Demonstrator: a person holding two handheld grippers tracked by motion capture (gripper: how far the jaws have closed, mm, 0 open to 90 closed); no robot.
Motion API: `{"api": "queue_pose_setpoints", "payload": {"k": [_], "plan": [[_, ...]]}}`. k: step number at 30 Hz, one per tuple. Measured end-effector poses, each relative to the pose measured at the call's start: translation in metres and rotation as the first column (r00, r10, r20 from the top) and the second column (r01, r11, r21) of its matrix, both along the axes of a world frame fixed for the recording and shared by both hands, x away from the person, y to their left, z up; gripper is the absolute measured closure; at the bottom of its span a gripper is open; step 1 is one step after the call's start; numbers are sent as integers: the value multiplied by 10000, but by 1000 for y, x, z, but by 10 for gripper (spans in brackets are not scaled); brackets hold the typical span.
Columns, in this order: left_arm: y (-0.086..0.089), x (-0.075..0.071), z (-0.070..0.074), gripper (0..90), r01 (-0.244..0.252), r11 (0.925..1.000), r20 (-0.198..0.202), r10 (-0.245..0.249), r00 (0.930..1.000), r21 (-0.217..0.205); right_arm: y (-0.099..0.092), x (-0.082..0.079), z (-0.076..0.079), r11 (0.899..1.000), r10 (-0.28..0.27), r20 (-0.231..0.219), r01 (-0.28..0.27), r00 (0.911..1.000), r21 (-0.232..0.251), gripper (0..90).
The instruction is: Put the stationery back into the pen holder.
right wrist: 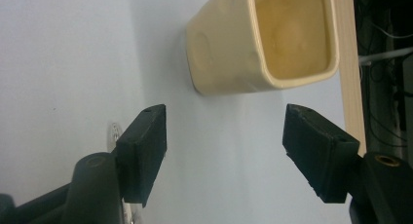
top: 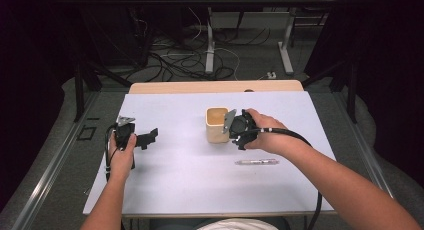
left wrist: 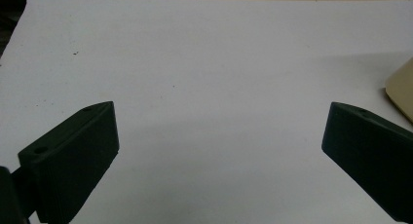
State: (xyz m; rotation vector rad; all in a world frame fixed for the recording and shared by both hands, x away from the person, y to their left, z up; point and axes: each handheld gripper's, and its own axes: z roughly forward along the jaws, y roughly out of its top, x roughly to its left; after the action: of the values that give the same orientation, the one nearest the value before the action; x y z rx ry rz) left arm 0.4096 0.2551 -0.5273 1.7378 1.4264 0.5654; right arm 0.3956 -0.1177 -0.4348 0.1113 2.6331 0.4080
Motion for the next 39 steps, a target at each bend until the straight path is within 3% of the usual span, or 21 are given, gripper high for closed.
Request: {"api": "queue_pose_setpoints", "payload": {"k": [11,25,39], "plan": [[0,0,1,1,-44,10000,27,44,10000,-11,-12,-6,-13,9996,-170,-475,160,9987,-216,410],[-1,-1,1,1,-8,10000,37,8,10000,7,-20,-15,-43,9972,-597,-1165,541,9914,-506,487],[-1,-1,1,1,-37,10000,51,37,10000,-9,-18,-18,-69,9937,-483,-1907,278,9805,-1087,529]]}}
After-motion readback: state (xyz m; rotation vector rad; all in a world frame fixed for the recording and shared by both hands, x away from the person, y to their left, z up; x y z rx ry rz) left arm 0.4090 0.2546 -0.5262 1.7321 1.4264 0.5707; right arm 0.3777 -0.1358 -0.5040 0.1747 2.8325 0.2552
